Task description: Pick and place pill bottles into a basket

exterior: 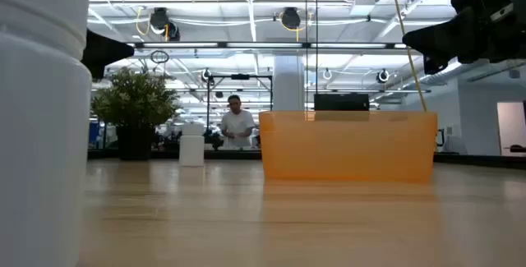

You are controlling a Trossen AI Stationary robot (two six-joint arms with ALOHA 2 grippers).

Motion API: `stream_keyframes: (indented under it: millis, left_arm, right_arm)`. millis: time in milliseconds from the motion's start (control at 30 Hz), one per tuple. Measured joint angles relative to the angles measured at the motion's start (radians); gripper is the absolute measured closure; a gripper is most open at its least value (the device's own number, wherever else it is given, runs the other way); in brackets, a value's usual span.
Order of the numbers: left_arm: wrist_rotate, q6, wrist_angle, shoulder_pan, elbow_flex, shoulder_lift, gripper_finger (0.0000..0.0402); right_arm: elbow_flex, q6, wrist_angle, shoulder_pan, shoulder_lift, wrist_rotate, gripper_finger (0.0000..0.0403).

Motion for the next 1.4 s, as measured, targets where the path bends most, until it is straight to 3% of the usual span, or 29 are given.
stream_keyframes:
  millis: [467, 633, 733, 833, 1000, 1167, 1400]
  left_arm:
    - [0.000, -0.003, -0.001, 0.000, 0.000, 0.000, 0.0364]
    - [0.000, -0.003, -0.001, 0.000, 0.000, 0.000, 0.0364]
    - [0.000, -0.003, -0.001, 0.000, 0.000, 0.000, 0.0364]
    - [0.000, -0.003, -0.001, 0.000, 0.000, 0.000, 0.0364]
    - [0.000, -0.003, -0.001, 0.000, 0.000, 0.000, 0.0364]
    - [-0.003, -0.001, -0.001, 0.001, 0.000, 0.000, 0.0364]
    - [-0.005, -0.006, -0.002, 0.001, 0.000, 0.000, 0.0364]
  right_arm:
    - [0.000, -0.022, -0.002, -0.001, 0.000, 0.001, 0.0376]
    - [0.000, -0.030, 0.125, -0.001, 0.000, 0.011, 0.0376]
    - [0.027, -0.024, 0.234, -0.001, 0.000, 0.140, 0.0377]
    - [0.114, -0.052, 0.052, -0.001, 0.043, 0.292, 0.0382]
    - [0.385, -0.039, -0.162, -0.001, 0.269, 0.421, 0.0393]
    - [0.694, -0.037, -0.358, -0.038, 0.575, 0.423, 0.0396]
    - [1.096, 0.007, -0.776, -0.157, 0.966, 0.419, 0.0388]
